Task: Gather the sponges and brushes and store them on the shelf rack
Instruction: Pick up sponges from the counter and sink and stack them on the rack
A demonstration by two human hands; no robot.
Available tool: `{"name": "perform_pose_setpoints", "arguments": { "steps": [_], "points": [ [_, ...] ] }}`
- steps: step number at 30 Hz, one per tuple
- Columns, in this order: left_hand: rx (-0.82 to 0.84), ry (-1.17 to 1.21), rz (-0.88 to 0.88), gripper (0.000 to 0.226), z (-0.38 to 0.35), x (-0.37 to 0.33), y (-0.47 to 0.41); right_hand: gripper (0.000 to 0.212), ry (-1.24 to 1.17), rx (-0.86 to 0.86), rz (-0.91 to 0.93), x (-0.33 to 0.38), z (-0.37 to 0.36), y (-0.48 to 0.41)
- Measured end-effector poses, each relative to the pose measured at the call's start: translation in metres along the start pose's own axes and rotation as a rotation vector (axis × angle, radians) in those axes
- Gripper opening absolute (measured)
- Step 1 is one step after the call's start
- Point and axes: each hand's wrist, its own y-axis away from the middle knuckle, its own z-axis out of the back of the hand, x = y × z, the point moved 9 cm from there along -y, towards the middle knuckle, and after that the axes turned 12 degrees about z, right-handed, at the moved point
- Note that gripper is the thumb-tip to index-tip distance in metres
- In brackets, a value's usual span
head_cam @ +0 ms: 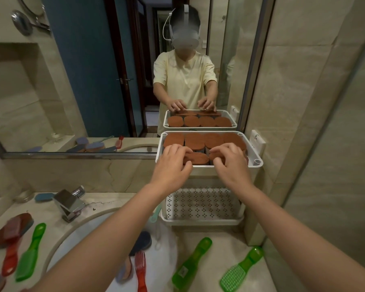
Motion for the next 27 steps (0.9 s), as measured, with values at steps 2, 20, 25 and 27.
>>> {"name": "perform_pose_setpoints", "arguments": {
  "steps": [2,20,25,27],
  "points": [
    [-0.049,0.097,0.020,0.032,0.010,0.005,0.009,0.027,-0.056,-0.018,0.048,0.016,-0.004,0.002],
    [-0.429,0.374,0.455,0.044,0.099,0.160,0.153,0.034,-0.493,0.191,0.374,0.192,-0.133,0.038],
    [-0.508,0.324,0.565,0.044,0.129,0.205,0.194,0.029,-0.582,0.323,0.433,0.247,-0.181,0.055],
    [-0.532,0.305,0.599,0.045,0.141,0.224,0.210,0.030,-0.602,0.364,0.452,0.268,-0.201,0.061]
  ]
}}
